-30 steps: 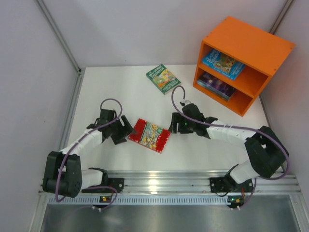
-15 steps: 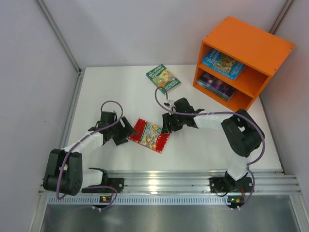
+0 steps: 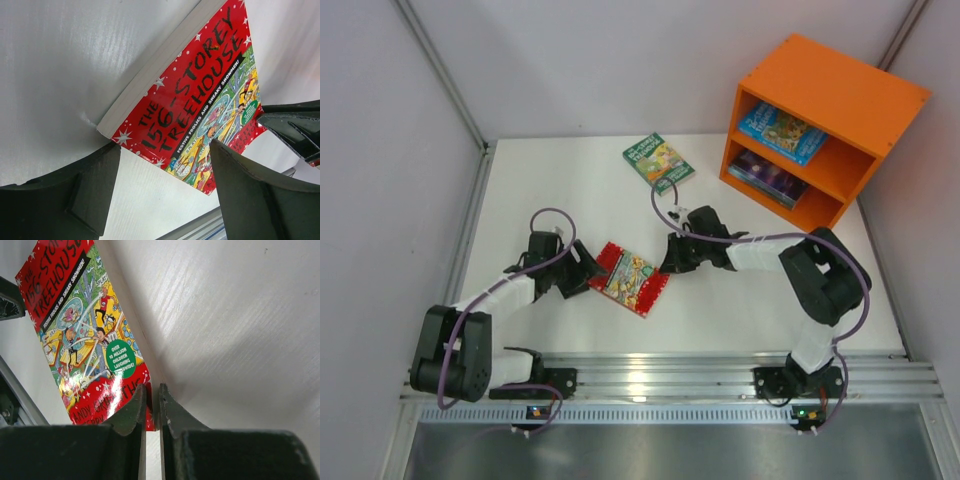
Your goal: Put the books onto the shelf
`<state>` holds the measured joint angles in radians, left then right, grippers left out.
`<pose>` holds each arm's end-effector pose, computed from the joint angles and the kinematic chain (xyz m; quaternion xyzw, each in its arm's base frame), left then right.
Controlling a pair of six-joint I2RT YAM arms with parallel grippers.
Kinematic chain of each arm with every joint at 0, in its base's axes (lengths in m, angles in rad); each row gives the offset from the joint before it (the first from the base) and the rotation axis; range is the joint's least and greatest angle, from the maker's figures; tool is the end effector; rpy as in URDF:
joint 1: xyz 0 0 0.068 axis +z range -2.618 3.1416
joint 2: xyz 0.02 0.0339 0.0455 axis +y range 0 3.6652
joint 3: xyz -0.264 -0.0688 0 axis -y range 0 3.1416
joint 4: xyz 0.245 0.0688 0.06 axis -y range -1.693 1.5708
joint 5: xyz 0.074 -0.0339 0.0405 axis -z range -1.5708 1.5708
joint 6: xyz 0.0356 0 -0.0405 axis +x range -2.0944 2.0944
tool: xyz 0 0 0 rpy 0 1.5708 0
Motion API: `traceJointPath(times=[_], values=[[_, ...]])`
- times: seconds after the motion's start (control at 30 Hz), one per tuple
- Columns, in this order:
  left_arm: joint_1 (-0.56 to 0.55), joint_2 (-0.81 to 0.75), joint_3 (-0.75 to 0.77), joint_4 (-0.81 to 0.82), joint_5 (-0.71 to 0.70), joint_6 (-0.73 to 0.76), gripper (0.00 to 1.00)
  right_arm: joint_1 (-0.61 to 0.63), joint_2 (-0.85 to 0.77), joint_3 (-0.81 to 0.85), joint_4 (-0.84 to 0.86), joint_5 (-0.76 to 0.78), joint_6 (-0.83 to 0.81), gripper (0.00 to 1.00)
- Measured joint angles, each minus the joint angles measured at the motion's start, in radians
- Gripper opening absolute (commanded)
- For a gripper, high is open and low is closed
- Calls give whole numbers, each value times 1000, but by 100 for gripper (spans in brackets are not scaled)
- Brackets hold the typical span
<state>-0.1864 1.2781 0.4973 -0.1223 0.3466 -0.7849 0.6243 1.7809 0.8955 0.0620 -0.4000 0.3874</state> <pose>0.2205 -0.0539 0.1520 -0.2204 0.9059 -0.2947 0.2094 0.2752 0.2154 0.1417 -0.1798 0.8975 0.3352 0.2234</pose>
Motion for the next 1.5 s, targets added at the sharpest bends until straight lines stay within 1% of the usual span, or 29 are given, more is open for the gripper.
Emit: traceJointPath(times=[0.13, 0.37, 0.53, 0.7, 0.87, 0.97, 1.17, 1.33, 1.4, 1.43, 1.47, 1.5], values=[[-4, 0, 3, -8, -31, -5, 76, -19, 15, 2, 8, -37, 25, 0], [-7, -6, 11, -7, -134, -10, 76, -37, 36, 3, 23, -89, 36, 0], [-7, 7, 15, 5, -148, -10, 75, -42, 74, 20, 38, -126, 43, 0], [-6, 24, 8, 62, -148, -15, 73, -64, 87, 21, 55, -167, 44, 0], [-2, 52, -5, 140, -130, -26, 68, -86, 119, 23, 74, -232, 53, 0], [0, 73, -12, 204, -102, -30, 68, -92, 130, 24, 82, -257, 60, 0], [4, 63, -111, 402, -13, -64, 67, -99, 144, 30, 85, -286, 60, 1], [4, 68, -155, 483, 60, -95, 64, -103, 146, 31, 86, -296, 60, 3], [4, 82, -157, 497, 82, -109, 58, -104, 146, 31, 87, -299, 60, 8], [4, 89, -158, 500, 88, -113, 54, -104, 145, 31, 87, -300, 60, 12], [4, 95, -158, 500, 92, -117, 40, -104, 145, 32, 86, -300, 61, 18], [4, 102, -159, 499, 93, -125, 35, -104, 145, 37, 82, -299, 60, 20]])
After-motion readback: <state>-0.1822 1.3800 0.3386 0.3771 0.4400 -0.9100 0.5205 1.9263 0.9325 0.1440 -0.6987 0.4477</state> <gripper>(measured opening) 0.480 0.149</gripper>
